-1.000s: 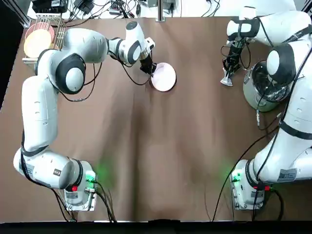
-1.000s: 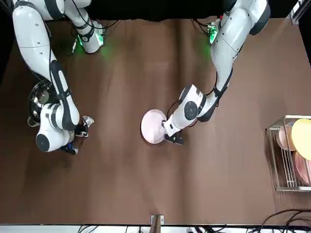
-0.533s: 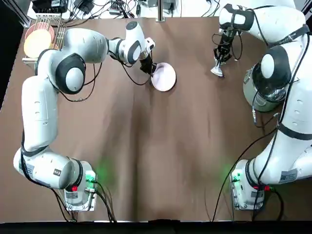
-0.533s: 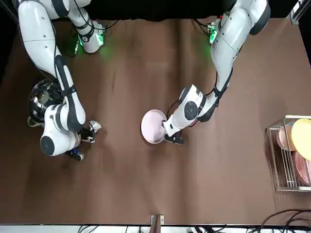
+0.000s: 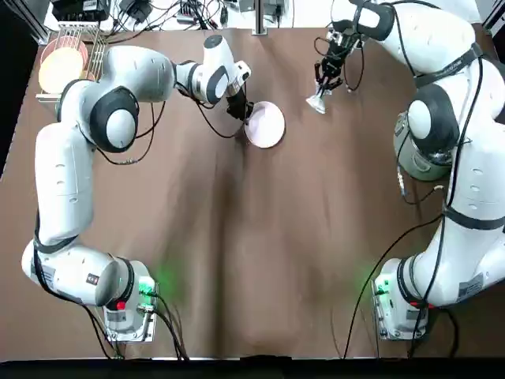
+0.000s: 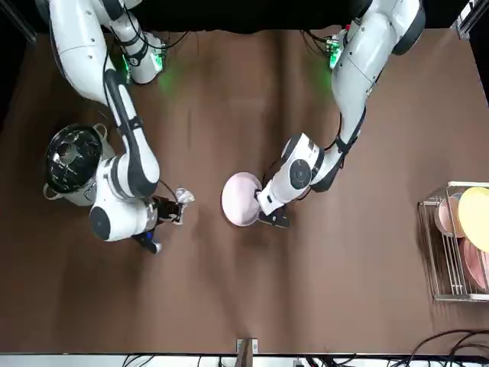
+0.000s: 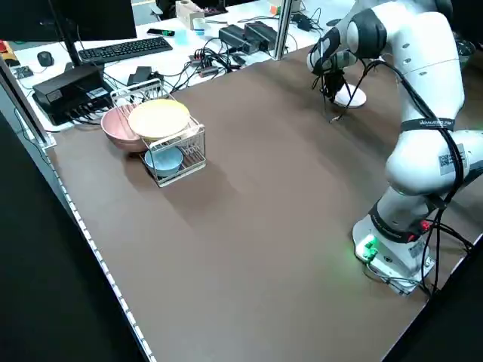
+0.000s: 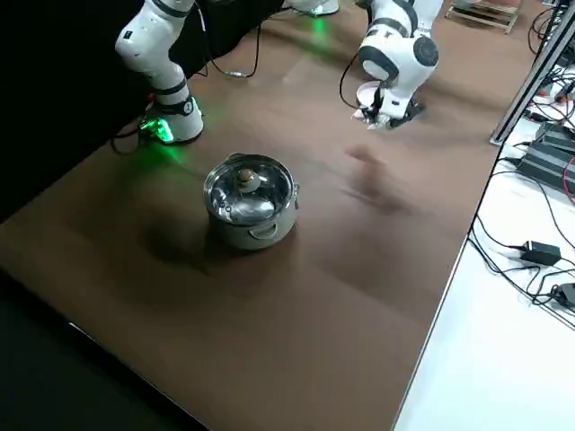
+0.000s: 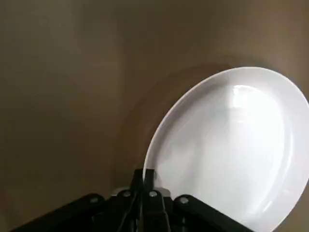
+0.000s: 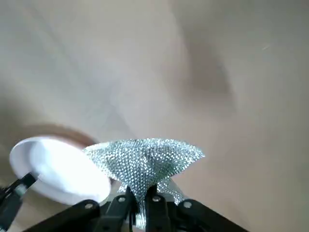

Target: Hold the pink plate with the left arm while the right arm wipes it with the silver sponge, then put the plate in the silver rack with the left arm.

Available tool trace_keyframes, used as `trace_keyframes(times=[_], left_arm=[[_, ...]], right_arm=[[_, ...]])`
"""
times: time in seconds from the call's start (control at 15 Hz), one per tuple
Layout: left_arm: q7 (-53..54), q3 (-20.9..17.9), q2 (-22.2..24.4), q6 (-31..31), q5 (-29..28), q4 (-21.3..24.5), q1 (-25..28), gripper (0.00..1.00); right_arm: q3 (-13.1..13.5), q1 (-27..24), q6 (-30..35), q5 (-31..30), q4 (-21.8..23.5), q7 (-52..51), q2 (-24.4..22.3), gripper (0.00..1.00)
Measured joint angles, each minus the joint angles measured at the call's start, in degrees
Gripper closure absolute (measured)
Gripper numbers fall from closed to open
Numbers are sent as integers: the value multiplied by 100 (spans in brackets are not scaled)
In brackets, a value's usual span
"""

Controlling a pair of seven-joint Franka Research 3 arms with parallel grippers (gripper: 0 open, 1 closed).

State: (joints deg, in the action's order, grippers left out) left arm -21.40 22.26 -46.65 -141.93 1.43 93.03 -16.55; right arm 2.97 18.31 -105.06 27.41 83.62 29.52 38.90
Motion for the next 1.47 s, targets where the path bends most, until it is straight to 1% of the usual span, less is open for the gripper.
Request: trace_keyframes(times=[0.2,0.33,0.4,0.53,0.67,0.8,1.0,1.2,1.47], left_arm=[[-3,0,0,0,0,0,0,97],[-4,0,0,0,0,0,1,97],[-5,0,0,0,0,0,3,97],[-6,-1,0,0,0,-1,5,97],[-6,-1,0,0,0,-1,5,97],[-6,-1,0,0,0,-1,7,97],[-7,-2,0,0,0,-2,8,97],[-7,-3,0,-1,0,-2,10,97],[-7,-7,0,-1,0,-2,16,97]], right_arm=[[-1,345,-1,362,-31,39,1,90],[0,551,-7,468,-31,54,1,90],[-1,765,-215,507,-28,56,3,90],[-1,983,-716,530,-22,67,10,91],[-2,1214,-1085,677,-15,71,34,91],[-4,1490,-1329,759,-4,77,79,91],[-3,1822,-1429,765,14,120,135,91],[0,1937,-1513,765,23,125,267,91],[14,1935,-2269,765,22,16,610,91]])
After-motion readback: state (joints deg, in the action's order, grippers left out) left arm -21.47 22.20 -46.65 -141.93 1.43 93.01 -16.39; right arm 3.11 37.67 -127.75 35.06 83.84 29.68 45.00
